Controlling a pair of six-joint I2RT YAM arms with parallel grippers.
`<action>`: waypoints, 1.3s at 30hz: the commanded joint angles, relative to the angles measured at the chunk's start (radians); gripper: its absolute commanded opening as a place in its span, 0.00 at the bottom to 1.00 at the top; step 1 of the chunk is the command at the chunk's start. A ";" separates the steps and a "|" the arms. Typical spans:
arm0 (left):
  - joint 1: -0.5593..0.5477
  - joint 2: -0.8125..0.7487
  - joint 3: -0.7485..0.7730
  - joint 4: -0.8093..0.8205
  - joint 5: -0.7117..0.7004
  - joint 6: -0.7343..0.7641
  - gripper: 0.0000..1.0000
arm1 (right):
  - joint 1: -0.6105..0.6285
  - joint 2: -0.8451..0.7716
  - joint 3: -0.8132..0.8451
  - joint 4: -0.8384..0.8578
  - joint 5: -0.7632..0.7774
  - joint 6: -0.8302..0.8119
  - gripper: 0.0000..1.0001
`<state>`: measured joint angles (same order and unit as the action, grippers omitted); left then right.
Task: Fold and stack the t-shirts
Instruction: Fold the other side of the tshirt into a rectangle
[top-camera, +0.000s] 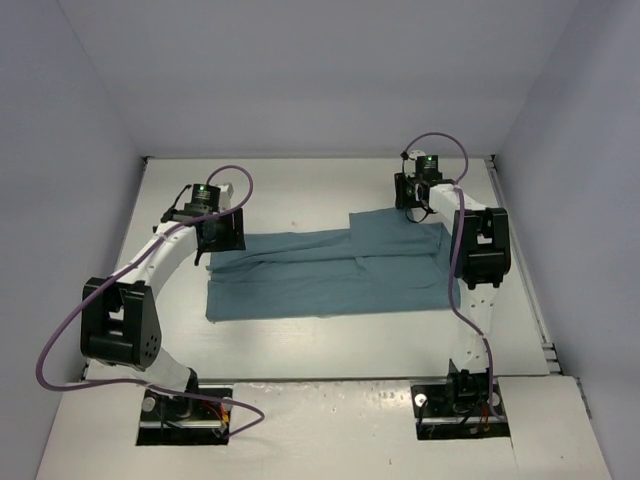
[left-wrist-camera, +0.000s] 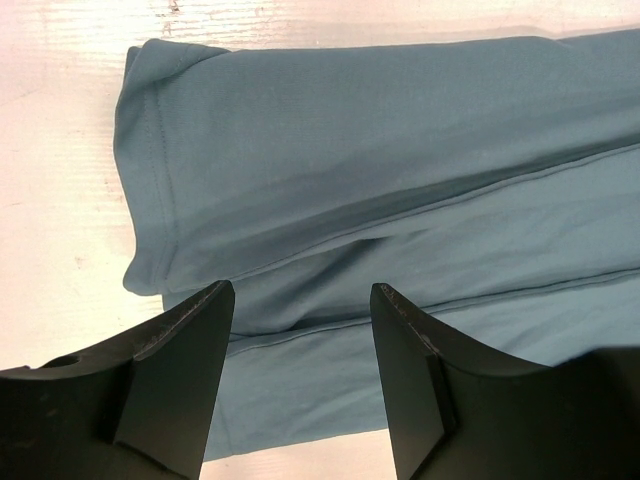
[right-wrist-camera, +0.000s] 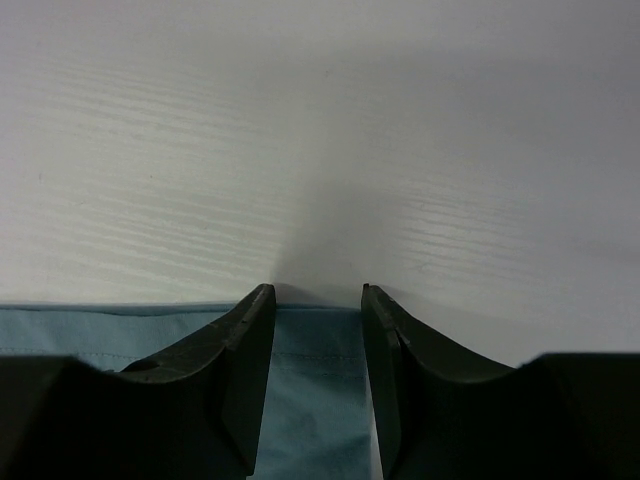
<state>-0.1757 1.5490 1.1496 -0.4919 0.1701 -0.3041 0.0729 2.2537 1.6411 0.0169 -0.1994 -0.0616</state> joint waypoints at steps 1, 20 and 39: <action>-0.007 -0.047 0.008 0.013 0.013 0.016 0.54 | 0.008 -0.063 -0.032 -0.054 0.032 -0.012 0.37; -0.007 -0.050 0.040 0.012 0.020 0.025 0.54 | 0.037 -0.247 -0.094 -0.069 -0.003 -0.009 0.00; -0.007 -0.073 0.019 0.018 -0.006 0.011 0.54 | 0.100 -0.835 -0.694 -0.068 0.093 0.194 0.00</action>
<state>-0.1757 1.5310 1.1482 -0.4929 0.1800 -0.2890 0.1761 1.5473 1.0292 -0.0700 -0.1539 0.0453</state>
